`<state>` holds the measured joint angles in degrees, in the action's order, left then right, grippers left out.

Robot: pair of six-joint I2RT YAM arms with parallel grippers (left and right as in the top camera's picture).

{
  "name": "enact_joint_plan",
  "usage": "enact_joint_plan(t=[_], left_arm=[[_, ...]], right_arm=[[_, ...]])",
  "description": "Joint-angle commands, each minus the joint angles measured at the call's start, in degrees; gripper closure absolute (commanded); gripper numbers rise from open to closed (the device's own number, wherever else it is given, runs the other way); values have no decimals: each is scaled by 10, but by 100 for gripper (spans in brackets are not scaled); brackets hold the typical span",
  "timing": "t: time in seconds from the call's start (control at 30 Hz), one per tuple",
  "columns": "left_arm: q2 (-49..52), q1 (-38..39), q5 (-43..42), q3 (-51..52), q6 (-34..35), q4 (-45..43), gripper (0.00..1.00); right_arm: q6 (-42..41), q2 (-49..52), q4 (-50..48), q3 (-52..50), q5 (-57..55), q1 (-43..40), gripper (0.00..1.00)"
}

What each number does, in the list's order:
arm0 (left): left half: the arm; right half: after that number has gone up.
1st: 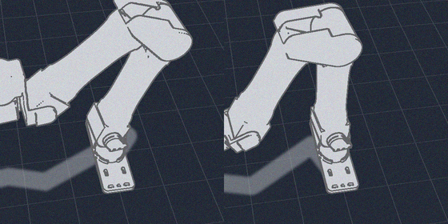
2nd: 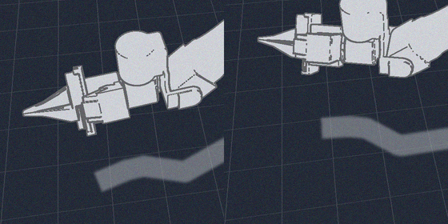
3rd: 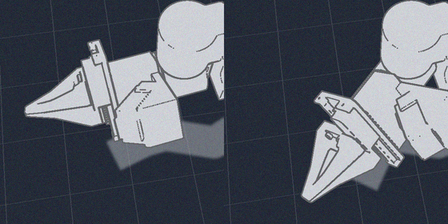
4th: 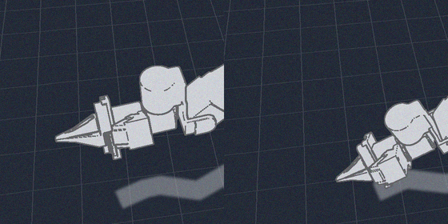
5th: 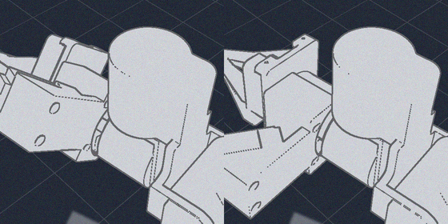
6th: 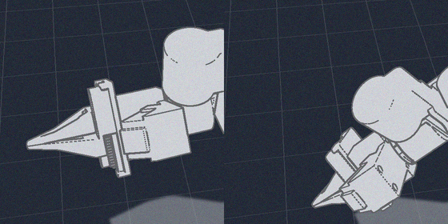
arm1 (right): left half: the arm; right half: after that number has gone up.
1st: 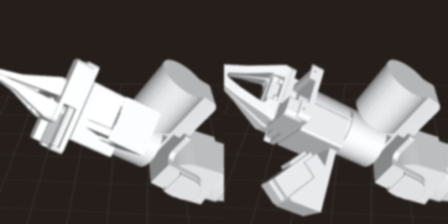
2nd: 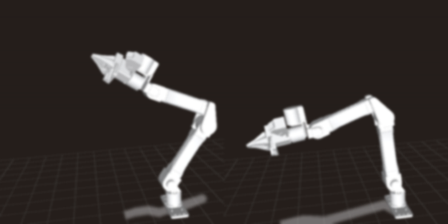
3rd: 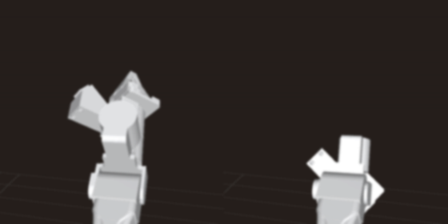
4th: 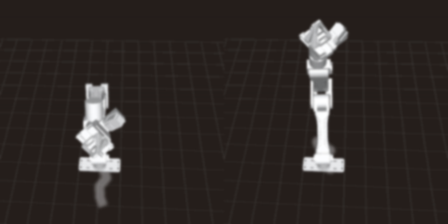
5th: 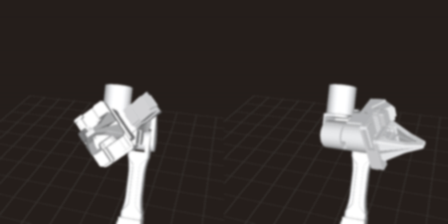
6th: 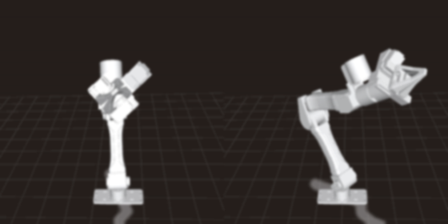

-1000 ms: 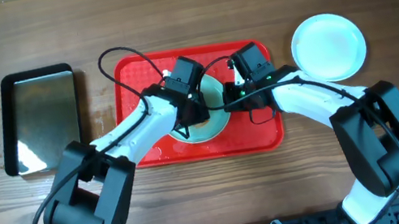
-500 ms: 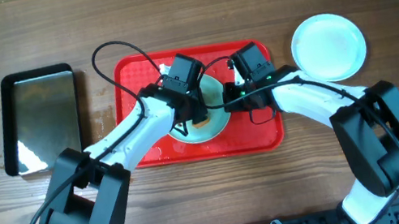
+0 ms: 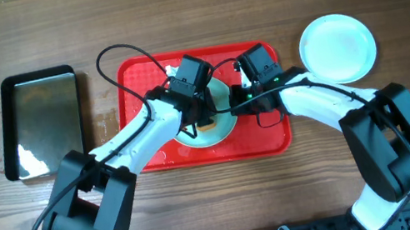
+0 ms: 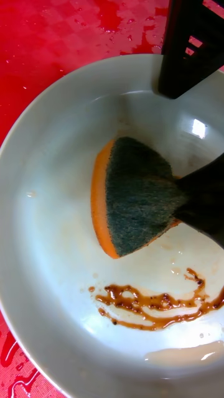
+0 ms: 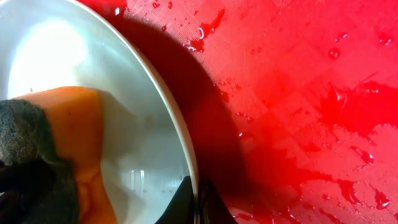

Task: Clean dirty plates on tray and stack at the side
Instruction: 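Scrub the remaining plate with the sponge while right gripper holds it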

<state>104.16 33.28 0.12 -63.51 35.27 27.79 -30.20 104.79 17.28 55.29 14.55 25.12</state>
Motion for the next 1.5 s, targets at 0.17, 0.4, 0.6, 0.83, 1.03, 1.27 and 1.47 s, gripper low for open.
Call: enact_joint_plan(t=[0.17,0.4,0.6,0.83,1.03,1.27,1.47], left_arm=[[30,22,-57,-10,4,-2,96],[69,24,26,-10,3,6,96],[110,8,177,-10,3,68,96],[93,-26,320,-10,4,131,96],[13,-33,360,-30,47,180,96],[-133,-34,235,-37,70,143,96],[-78,-34,14,-11,70,69,96]], right_arm=[[2,12,14,-6,-10,2,96],[3,12,22,-6,-12,2,96],[8,12,36,-6,-47,2,96],[7,12,54,-6,-76,2,96],[6,12,56,-6,-78,2,96],[1,12,59,-6,-77,2,96],[0,12,59,-6,-71,2,96]])
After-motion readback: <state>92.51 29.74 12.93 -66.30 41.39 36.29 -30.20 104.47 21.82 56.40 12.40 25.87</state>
